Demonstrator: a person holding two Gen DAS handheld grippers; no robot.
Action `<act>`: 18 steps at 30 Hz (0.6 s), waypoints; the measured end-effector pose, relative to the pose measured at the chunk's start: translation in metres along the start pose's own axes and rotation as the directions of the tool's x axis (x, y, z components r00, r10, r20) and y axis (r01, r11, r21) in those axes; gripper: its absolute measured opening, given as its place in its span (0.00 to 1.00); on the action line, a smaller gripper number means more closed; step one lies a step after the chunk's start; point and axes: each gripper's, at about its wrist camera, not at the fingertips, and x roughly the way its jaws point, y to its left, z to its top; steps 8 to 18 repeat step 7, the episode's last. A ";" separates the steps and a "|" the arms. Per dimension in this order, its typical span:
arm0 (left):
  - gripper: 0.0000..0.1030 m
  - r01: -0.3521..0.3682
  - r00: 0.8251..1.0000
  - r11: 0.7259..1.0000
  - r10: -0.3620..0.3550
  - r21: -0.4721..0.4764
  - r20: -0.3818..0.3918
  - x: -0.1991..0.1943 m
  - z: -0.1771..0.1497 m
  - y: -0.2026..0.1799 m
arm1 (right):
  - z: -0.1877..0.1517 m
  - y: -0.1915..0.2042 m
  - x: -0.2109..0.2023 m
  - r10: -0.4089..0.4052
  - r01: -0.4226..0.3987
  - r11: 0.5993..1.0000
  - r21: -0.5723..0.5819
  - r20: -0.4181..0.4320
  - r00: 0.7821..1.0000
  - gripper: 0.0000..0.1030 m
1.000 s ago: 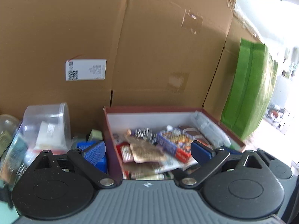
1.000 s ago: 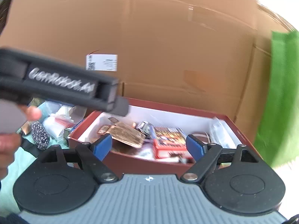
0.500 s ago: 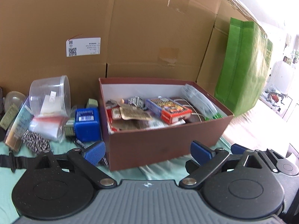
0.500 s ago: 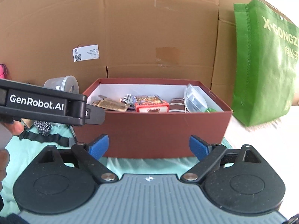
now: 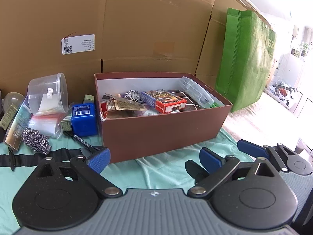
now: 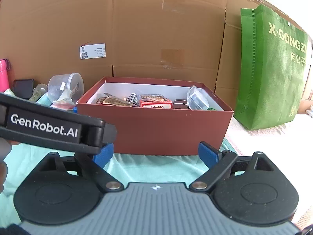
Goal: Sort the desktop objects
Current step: 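Withdraw the left gripper from the brown box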
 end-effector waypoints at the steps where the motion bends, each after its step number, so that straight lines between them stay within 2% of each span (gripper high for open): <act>1: 0.97 0.002 1.000 1.000 -0.002 0.000 0.001 -0.001 -0.001 0.000 | 0.000 0.001 0.000 0.001 -0.001 1.000 -0.002 -0.001 1.000 0.88; 18: 0.97 0.009 1.000 1.000 -0.009 0.005 0.018 -0.005 -0.003 0.000 | -0.001 0.007 -0.002 0.005 -0.005 1.000 -0.025 -0.003 1.000 0.88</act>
